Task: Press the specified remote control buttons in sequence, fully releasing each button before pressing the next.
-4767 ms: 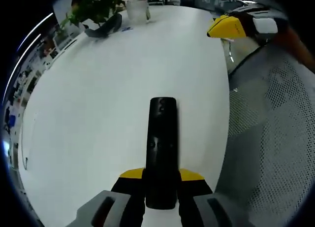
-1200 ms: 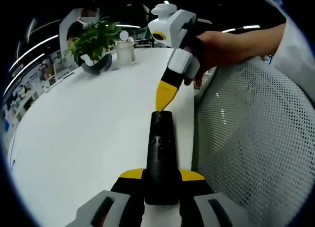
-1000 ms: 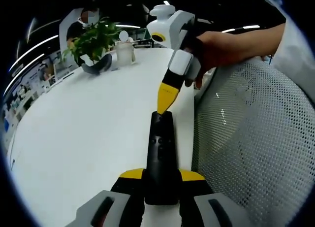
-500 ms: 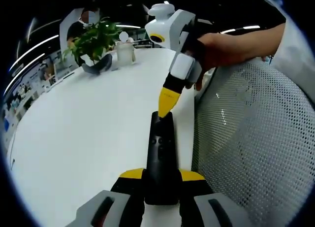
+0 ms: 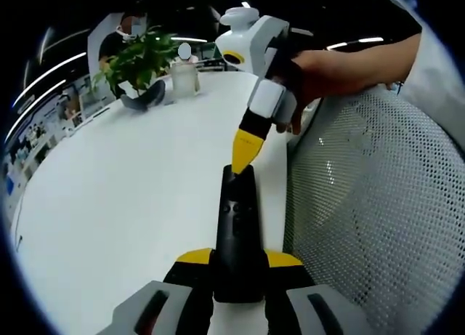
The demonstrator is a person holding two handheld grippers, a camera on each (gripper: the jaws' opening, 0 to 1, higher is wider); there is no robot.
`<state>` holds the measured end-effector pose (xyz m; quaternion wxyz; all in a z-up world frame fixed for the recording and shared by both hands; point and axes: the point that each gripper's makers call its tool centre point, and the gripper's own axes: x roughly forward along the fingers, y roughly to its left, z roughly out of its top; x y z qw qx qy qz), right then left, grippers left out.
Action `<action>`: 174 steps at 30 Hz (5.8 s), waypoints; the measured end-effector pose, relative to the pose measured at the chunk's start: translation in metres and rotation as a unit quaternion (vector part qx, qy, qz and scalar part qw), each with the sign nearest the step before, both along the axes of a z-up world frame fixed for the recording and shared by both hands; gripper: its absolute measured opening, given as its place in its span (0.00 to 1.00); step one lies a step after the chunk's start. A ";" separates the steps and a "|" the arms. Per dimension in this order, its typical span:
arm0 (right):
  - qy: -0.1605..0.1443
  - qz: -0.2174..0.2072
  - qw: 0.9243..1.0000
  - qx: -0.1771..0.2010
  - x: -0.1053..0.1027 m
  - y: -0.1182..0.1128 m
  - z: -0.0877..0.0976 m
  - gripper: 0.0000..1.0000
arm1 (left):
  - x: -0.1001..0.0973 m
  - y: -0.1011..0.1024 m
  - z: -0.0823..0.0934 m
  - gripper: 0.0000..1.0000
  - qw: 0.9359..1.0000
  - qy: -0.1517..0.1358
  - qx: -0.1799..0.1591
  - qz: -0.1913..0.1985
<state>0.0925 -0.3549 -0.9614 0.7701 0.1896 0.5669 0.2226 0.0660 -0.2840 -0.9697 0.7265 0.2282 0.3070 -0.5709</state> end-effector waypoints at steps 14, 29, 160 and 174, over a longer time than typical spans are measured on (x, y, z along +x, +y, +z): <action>0.003 0.018 1.000 0.018 -0.004 0.011 0.002 0.00 | -0.001 -0.002 0.000 0.24 1.000 -0.004 -0.001 -0.008; 0.021 0.004 1.000 0.024 -0.005 0.013 -0.001 0.00 | 0.000 0.000 0.000 0.24 1.000 -0.004 -0.003 -0.008; 0.058 0.155 0.980 -0.115 -0.019 0.032 -0.004 0.00 | -0.002 -0.001 -0.002 0.24 1.000 -0.008 -0.009 -0.015; 0.077 0.175 0.973 -0.130 -0.029 0.027 -0.006 0.00 | -0.002 -0.001 -0.001 0.24 1.000 -0.007 -0.008 -0.018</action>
